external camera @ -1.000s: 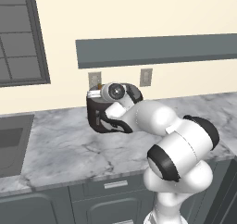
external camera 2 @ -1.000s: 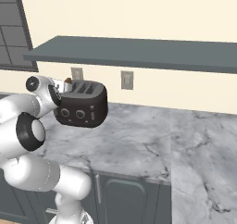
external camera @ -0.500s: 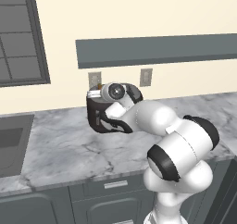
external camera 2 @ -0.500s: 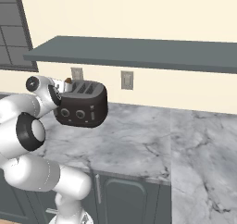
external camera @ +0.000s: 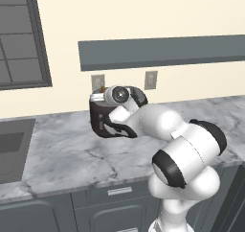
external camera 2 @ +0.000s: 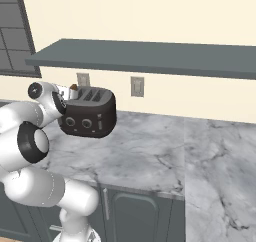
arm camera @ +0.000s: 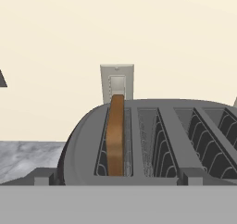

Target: Start the toaster. Once the lever pops up, take the bread to the plate on the dining counter.

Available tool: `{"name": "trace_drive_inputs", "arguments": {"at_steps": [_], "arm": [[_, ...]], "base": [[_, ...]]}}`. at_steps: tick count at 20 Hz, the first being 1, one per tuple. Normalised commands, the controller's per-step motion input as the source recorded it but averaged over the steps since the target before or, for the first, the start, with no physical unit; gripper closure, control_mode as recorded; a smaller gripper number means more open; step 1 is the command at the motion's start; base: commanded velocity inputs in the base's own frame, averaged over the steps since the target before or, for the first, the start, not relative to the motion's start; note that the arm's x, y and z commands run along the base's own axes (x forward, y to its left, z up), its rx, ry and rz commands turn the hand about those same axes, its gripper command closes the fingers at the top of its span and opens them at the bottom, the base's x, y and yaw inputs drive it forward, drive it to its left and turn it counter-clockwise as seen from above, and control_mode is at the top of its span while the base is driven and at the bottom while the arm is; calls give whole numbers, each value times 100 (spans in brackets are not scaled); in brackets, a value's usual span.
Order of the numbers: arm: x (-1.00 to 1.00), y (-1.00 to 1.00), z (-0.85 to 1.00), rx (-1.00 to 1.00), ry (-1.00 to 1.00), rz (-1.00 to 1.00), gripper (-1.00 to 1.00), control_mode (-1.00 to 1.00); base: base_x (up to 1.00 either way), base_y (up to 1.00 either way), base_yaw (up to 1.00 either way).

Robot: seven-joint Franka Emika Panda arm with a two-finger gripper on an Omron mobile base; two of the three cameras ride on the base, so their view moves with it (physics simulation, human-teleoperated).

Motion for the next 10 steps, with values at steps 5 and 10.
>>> {"name": "trace_drive_inputs", "arguments": {"at_steps": [5, 10], "arm": [[0, 0, 0, 0, 0, 0, -100, -100], [4, 0, 0, 0, 0, 0, -100, -100]], "base": [[0, 0, 0], [0, 0, 0]]}}
